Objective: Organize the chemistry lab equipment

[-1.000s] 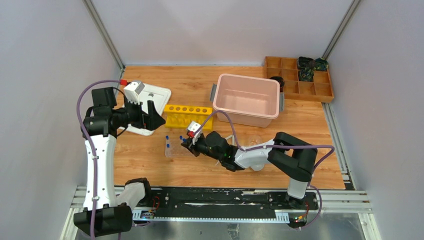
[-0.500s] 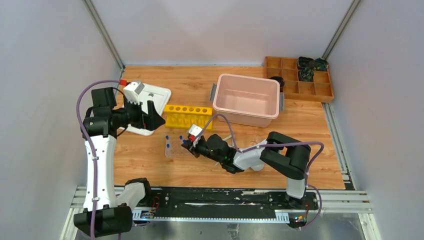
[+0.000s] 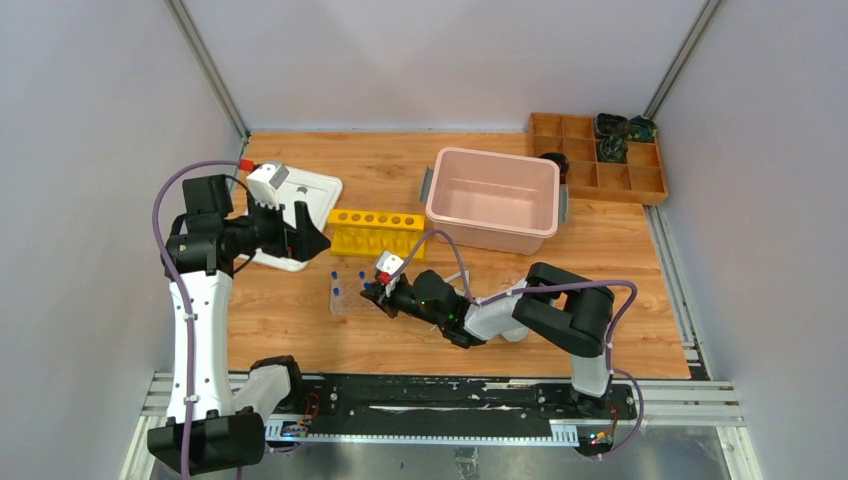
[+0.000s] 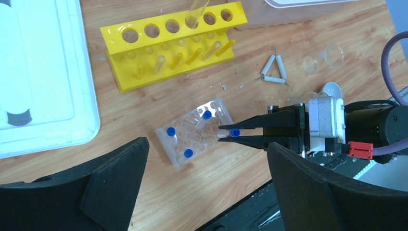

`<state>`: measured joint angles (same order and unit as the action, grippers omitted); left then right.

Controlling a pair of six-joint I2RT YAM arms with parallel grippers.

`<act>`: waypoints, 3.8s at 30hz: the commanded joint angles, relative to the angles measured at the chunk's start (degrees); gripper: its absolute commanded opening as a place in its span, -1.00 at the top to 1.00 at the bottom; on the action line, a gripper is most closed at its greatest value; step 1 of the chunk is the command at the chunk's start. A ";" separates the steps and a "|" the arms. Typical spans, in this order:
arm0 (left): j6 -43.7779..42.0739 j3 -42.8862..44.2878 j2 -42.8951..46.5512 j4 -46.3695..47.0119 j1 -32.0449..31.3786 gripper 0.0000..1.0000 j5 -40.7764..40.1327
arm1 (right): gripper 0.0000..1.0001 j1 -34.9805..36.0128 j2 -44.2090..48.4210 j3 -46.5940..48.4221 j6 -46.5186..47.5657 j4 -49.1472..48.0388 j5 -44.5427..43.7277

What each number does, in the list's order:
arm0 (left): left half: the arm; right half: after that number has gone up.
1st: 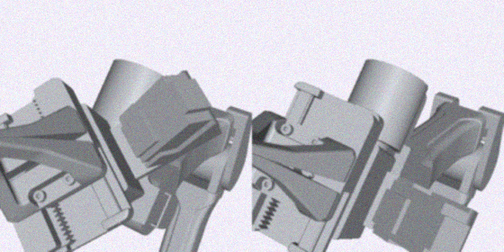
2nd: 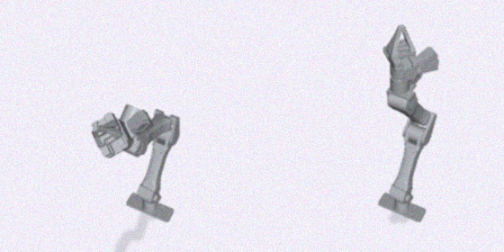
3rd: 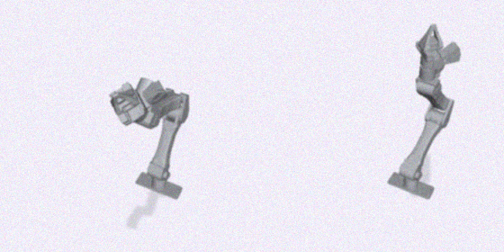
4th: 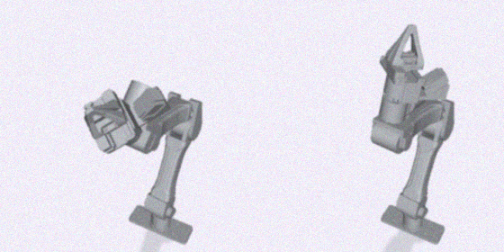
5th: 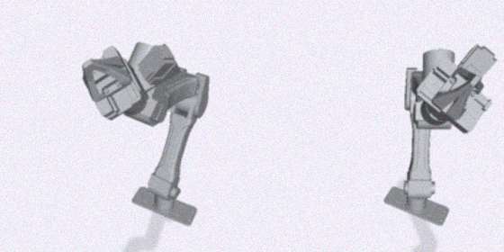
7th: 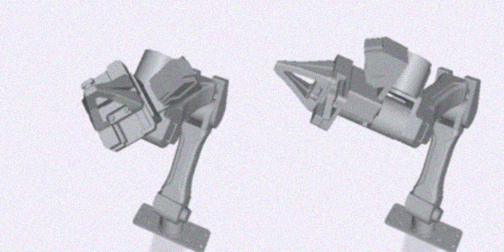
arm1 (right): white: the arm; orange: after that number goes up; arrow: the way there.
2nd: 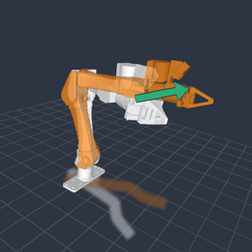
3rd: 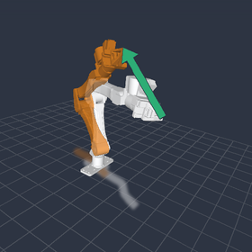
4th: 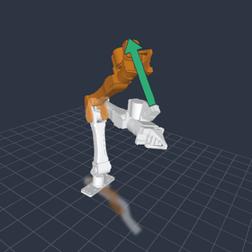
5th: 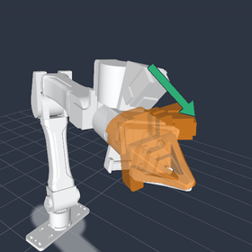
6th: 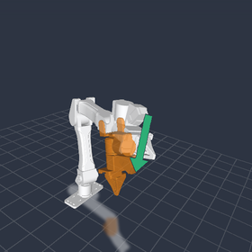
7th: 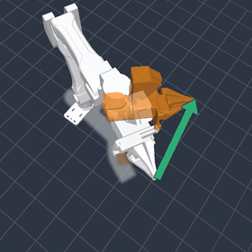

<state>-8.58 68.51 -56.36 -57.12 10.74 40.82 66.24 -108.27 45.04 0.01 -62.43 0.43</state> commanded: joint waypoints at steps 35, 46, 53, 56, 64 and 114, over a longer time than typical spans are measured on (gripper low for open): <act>0.31 2.77 2.62 0.35 -0.02 -1.00 0.04 | 0.20 0.56 1.63 -2.42 -1.20 -1.53 -0.38; 0.43 4.00 3.47 -0.32 -0.04 -1.00 -0.23 | -0.83 0.82 20.52 1.01 -5.22 24.99 -14.62; -0.25 6.12 3.31 -1.66 -0.03 -1.00 -1.38 | -0.92 -4.19 32.26 16.17 -18.23 72.64 -31.07; -0.31 6.80 3.47 -2.05 -0.02 -1.00 -1.82 | -0.83 -8.88 35.48 18.18 -22.56 84.91 -30.20; -0.59 6.59 3.83 -2.47 -0.02 -1.00 -2.41 | -0.37 -16.86 40.77 14.81 -27.81 98.58 -25.32; -0.92 6.79 3.80 -2.73 -0.02 -1.00 -2.06 | 0.25 -16.14 11.57 21.35 -10.67 84.21 -6.73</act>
<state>-8.86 73.93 -53.32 -59.75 10.74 38.13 49.84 -99.70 63.48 -11.84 19.55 -6.04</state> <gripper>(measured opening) 0.997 0.375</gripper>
